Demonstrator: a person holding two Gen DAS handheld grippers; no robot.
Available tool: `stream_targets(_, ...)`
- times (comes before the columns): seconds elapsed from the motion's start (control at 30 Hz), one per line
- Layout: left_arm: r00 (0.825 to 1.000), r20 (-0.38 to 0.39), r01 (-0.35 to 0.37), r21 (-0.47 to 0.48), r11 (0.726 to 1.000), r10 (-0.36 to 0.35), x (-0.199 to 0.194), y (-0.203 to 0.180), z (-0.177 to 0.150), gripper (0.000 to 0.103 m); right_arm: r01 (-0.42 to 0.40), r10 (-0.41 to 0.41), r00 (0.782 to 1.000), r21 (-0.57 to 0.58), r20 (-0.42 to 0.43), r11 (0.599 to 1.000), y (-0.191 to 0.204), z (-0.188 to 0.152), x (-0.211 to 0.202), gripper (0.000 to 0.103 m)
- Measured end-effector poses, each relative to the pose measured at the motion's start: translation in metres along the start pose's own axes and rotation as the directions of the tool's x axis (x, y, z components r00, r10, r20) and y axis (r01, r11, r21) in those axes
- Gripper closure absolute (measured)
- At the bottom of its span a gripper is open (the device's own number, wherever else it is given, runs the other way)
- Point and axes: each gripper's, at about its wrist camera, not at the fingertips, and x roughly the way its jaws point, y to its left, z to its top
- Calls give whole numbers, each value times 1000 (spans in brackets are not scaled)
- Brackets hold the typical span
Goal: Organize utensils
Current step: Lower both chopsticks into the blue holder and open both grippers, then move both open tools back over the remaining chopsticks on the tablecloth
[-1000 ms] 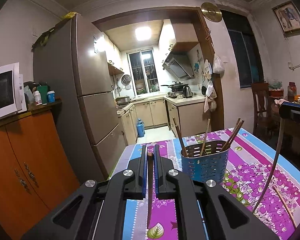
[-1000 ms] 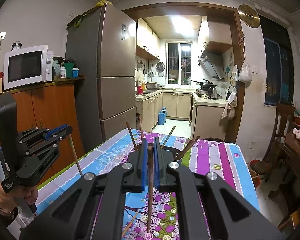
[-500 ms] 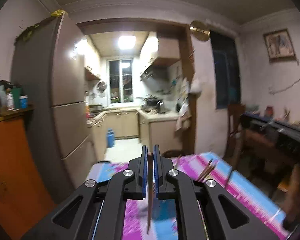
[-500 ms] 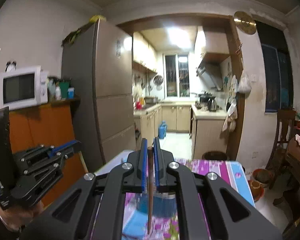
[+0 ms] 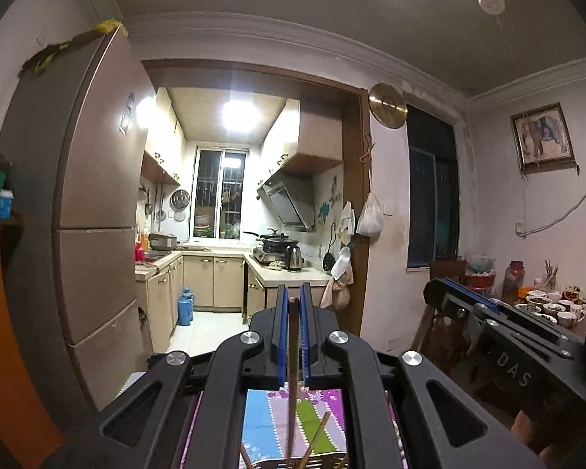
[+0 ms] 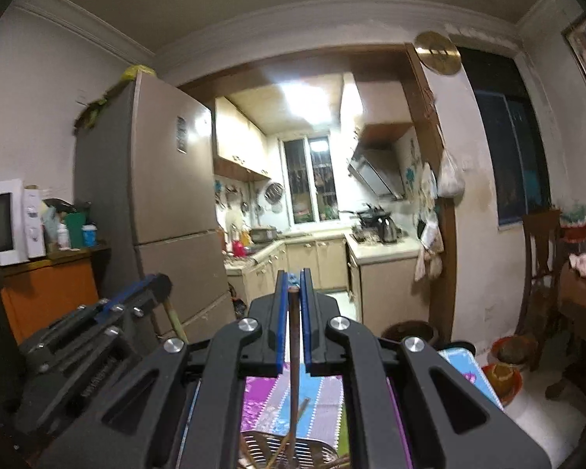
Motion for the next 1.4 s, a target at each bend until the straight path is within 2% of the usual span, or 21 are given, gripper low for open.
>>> stream_targets(0.27, 995, -104, -13, -19, 1000, 11, 39, 22, -61, 96, 4, -6, 991, -17, -136, 1000, 1, -53, 40, 98)
stream_targets(0.53, 984, -177, -40, -6, 999, 38, 44, 28, -98, 96, 9, -16, 972, -29, -234, 1000, 10, -87, 51, 97)
stream_targets(0.6, 981, -191, -45, -3, 999, 44, 43, 30, -99, 96, 12, -19, 973, -30, -232, 999, 11, -85, 48, 85)
stream_targets(0.63, 980, -191, -51, -2, 999, 50, 40, 31, -98, 95, 17, -22, 976, -25, -217, 1000, 10, -81, 43, 70)
stream_targets(0.73, 988, -138, -67, -13, 998, 64, 26, 35, -79, 94, 24, -29, 986, -35, -161, 999, 9, -65, 26, 69)
stream_targets(0.77, 991, -119, -72, -22, 997, 69, 20, 37, -72, 88, 29, -35, 989, -38, -144, 999, 8, -58, 20, 69)
stream_targets(0.87, 994, -22, -104, -54, 993, 103, -13, 45, -41, 74, 29, -31, 997, -22, -72, 999, -2, -31, -12, 69)
stream_targets(1.0, 981, 97, -164, -44, 985, 168, -71, 53, -5, 68, 41, -39, 999, -64, 34, 997, -18, -6, -79, 69)
stream_targets(1.1, 976, 130, -175, -25, 984, 176, -118, 51, 6, 64, 54, -48, 996, -96, 71, 994, -36, -1, -140, 64)
stream_targets(1.2, 979, 114, -171, 35, 985, 167, -170, 42, -1, 58, 86, -76, 994, -125, 82, 988, -54, -11, -198, 55)
stream_targets(1.27, 986, 61, -163, 104, 981, 157, -202, 30, -21, 43, 119, -108, 991, -162, 76, 979, -63, -27, -235, 43)
stream_targets(1.3, 987, 34, -158, 137, 978, 155, -215, 24, -33, 39, 143, -132, 989, -189, 69, 972, -67, -40, -256, 39)
stream_targets(1.37, 989, -57, -123, 211, 970, 138, -240, 9, -71, 36, 180, -174, 984, -224, 47, 958, -71, -62, -281, 22)
stream_targets(1.4, 983, -127, -99, 257, 961, 136, -252, -3, -98, 36, 196, -195, 980, -239, 27, 951, -74, -78, -295, 17)
